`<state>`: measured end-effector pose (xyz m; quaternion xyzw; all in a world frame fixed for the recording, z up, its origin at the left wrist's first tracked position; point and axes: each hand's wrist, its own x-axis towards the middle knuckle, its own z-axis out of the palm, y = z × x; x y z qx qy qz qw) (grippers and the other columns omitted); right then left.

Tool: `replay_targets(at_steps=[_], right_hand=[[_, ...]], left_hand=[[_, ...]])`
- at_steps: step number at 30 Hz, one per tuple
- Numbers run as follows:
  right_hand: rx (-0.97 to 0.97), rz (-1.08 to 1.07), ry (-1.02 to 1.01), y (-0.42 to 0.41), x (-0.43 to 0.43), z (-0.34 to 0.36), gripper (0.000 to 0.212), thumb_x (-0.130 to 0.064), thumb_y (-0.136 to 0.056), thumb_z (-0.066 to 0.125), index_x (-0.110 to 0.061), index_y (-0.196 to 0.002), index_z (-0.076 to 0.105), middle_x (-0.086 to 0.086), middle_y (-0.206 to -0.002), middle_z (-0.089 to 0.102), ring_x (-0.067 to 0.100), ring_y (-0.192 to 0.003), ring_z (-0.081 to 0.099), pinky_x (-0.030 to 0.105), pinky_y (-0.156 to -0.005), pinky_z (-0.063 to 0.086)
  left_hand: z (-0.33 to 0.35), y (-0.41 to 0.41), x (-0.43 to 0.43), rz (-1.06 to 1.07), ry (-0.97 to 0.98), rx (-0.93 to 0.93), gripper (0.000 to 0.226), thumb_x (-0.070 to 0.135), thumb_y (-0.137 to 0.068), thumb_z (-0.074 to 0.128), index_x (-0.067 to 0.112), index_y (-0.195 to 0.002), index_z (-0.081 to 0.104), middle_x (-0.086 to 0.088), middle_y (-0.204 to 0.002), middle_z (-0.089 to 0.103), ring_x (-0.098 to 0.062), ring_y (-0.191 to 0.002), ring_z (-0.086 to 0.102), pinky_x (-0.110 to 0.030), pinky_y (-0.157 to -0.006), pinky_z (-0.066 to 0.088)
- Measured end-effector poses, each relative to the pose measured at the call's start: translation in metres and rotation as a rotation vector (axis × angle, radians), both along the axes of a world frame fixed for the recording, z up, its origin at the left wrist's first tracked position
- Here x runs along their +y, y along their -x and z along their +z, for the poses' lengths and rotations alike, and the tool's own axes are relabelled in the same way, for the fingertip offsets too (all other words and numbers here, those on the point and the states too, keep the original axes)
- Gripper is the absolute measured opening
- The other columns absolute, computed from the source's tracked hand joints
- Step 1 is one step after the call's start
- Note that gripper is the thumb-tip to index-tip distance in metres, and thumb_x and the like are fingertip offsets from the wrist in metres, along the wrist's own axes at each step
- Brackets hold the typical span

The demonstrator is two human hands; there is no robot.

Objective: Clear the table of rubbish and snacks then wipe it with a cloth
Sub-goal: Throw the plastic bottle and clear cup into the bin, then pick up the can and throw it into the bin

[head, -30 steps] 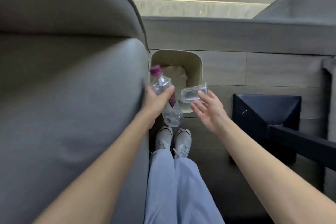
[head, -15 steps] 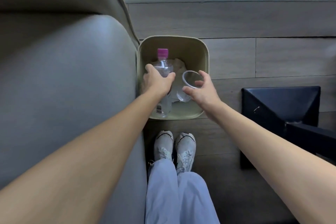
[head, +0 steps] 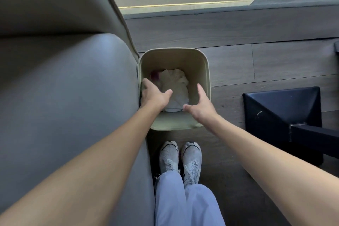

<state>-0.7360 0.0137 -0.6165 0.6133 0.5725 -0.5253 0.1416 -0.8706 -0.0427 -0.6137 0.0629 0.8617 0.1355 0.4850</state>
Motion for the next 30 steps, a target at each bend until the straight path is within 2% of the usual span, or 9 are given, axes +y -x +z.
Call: replay_targets(at_steps=[3, 7, 10, 12, 14, 20, 25, 27, 30], right_hand=[[-0.019, 0.106, -0.101, -0.003, -0.007, 0.031, 0.072, -0.028, -0.09, 0.063, -0.028, -0.151, 0.027, 0.001, -0.153, 0.04, 0.02, -0.14, 0.039, 0.035, -0.111, 0.033], [0.007, 0.233, -0.234, -0.018, -0.025, 0.112, 0.04, -0.033, -0.092, 0.058, -0.024, -0.131, 0.056, -0.002, -0.124, 0.064, 0.015, -0.118, 0.057, 0.03, -0.098, 0.042], [0.04, 0.135, -0.191, -0.032, -0.044, 0.187, 0.022, -0.031, -0.092, 0.057, -0.025, -0.111, 0.066, -0.009, -0.105, 0.068, 0.009, -0.103, 0.061, 0.022, -0.085, 0.042], [0.059, 0.039, -0.135, -0.045, -0.062, 0.257, 0.021, -0.031, -0.092, 0.057, -0.024, -0.108, 0.067, -0.01, -0.103, 0.069, 0.007, -0.099, 0.062, 0.023, -0.087, 0.047], [0.096, 0.05, -0.125, -0.058, -0.079, 0.327, 0.025, -0.031, -0.092, 0.057, -0.023, -0.113, 0.067, -0.008, -0.108, 0.069, 0.007, -0.102, 0.062, 0.026, -0.092, 0.049], [0.254, -0.108, -0.108, -0.108, -0.108, 0.495, 0.026, -0.031, -0.092, 0.057, -0.029, -0.116, 0.065, -0.014, -0.114, 0.067, 0.002, -0.108, 0.06, 0.023, -0.094, 0.047], [0.388, -0.281, -0.152, -0.173, -0.124, 0.571, 0.019, -0.024, -0.092, 0.061, -0.03, -0.11, 0.067, -0.01, -0.112, 0.069, 0.004, -0.108, 0.064, 0.024, -0.099, 0.048], [0.432, -0.368, -0.208, -0.216, -0.129, 0.59, 0.019, -0.022, -0.092, 0.062, -0.037, -0.104, 0.065, -0.009, -0.109, 0.07, 0.005, -0.105, 0.065, 0.024, -0.098, 0.049], [0.442, -0.548, -0.31, -0.299, -0.143, 0.613, 0.022, -0.024, -0.091, 0.062, -0.044, -0.099, 0.064, -0.019, -0.104, 0.069, -0.008, -0.1, 0.063, 0.013, -0.093, 0.047]], left_hand=[[0.028, -0.005, -0.01, -0.156, -0.05, 0.045, 0.058, 0.034, -0.095, 0.05, 0.014, -0.146, 0.03, -0.013, -0.146, 0.045, -0.035, -0.133, 0.046, -0.041, -0.105, 0.04], [0.1, -0.018, -0.038, -0.347, -0.176, 0.052, 0.04, 0.026, -0.095, 0.046, 0.016, -0.133, 0.052, -0.01, -0.135, 0.059, -0.03, -0.123, 0.056, -0.038, -0.103, 0.046], [0.164, -0.022, -0.065, -0.421, -0.185, 0.021, 0.038, 0.021, -0.094, 0.045, 0.014, -0.131, 0.055, -0.01, -0.13, 0.062, -0.029, -0.119, 0.058, -0.038, -0.101, 0.047], [0.228, -0.022, -0.083, -0.453, -0.175, -0.011, 0.037, 0.019, -0.095, 0.044, 0.013, -0.131, 0.055, -0.01, -0.128, 0.063, -0.028, -0.117, 0.059, -0.038, -0.101, 0.047], [0.297, -0.023, -0.099, -0.458, -0.185, -0.008, 0.037, 0.019, -0.096, 0.045, 0.012, -0.131, 0.056, -0.01, -0.128, 0.064, -0.027, -0.117, 0.06, -0.036, -0.101, 0.047], [0.475, -0.055, -0.122, -0.627, -0.173, 0.052, 0.042, 0.024, -0.095, 0.043, 0.016, -0.136, 0.05, -0.006, -0.133, 0.061, -0.025, -0.123, 0.057, -0.035, -0.1, 0.044], [0.563, -0.123, -0.092, -0.952, -0.213, 0.088, 0.043, 0.029, -0.095, 0.042, 0.018, -0.137, 0.047, -0.009, -0.137, 0.058, -0.029, -0.126, 0.054, -0.037, -0.101, 0.043], [0.587, -0.167, -0.07, -1.091, -0.27, 0.097, 0.043, 0.029, -0.096, 0.042, 0.015, -0.137, 0.047, -0.012, -0.137, 0.057, -0.03, -0.126, 0.054, -0.038, -0.104, 0.044], [0.614, -0.249, -0.042, -1.304, -0.358, 0.094, 0.044, 0.027, -0.095, 0.044, 0.015, -0.137, 0.046, -0.015, -0.135, 0.058, -0.029, -0.125, 0.055, -0.037, -0.104, 0.043]])
